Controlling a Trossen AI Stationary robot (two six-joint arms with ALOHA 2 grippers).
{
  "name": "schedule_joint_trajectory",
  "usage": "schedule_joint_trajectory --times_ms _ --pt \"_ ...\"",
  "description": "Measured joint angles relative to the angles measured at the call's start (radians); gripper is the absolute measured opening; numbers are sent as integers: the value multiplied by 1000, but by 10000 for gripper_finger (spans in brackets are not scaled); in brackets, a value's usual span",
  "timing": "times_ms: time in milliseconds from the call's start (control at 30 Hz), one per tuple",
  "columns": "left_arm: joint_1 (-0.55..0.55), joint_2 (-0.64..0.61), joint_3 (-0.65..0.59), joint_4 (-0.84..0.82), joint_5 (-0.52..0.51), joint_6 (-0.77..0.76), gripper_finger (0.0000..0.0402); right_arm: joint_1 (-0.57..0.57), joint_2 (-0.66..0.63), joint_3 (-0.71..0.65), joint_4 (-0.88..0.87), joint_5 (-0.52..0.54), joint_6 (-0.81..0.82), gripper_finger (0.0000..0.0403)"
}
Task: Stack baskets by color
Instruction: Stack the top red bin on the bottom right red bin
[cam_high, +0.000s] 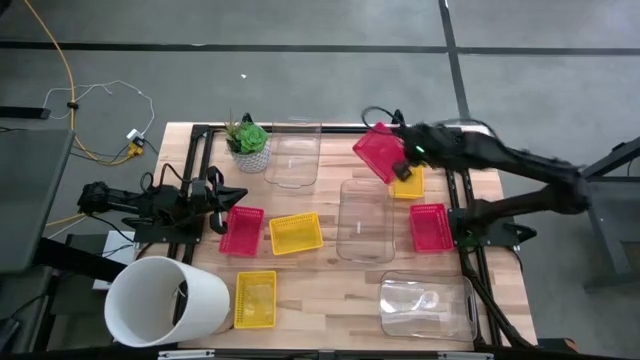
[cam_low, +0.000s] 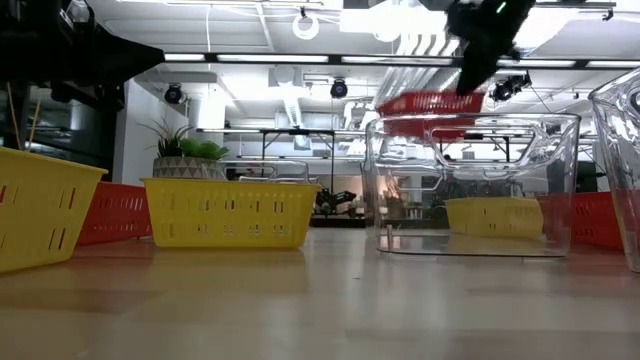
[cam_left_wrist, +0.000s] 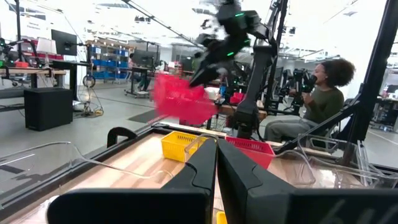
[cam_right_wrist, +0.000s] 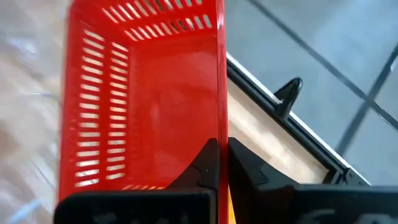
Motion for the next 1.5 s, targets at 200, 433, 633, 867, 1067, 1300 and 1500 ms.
schedule_joint_trajectory --times_ms 200,433,633,867,1067,1300,1500 --pt "0 0 0 0 0 0 3 277 -179 0 -177 159 353 1" --pt "0 0 0 0 0 -3 3 527 -165 -39 -333 140 735 0" --pt "0 0 0 0 0 -25 3 699 -68 -52 -472 42 1035 0" --pt "0 0 0 0 0 -26 3 895 3 -65 -580 2 1384 0" --pt "0 0 0 1 0 -36 3 966 70 -105 -584 -51 1531 0" --pt "0 0 0 1 7 -56 3 1000 186 -109 -582 -54 1638 0" --pt "0 0 0 1 7 -56 3 995 251 -106 -582 -48 1657 0"
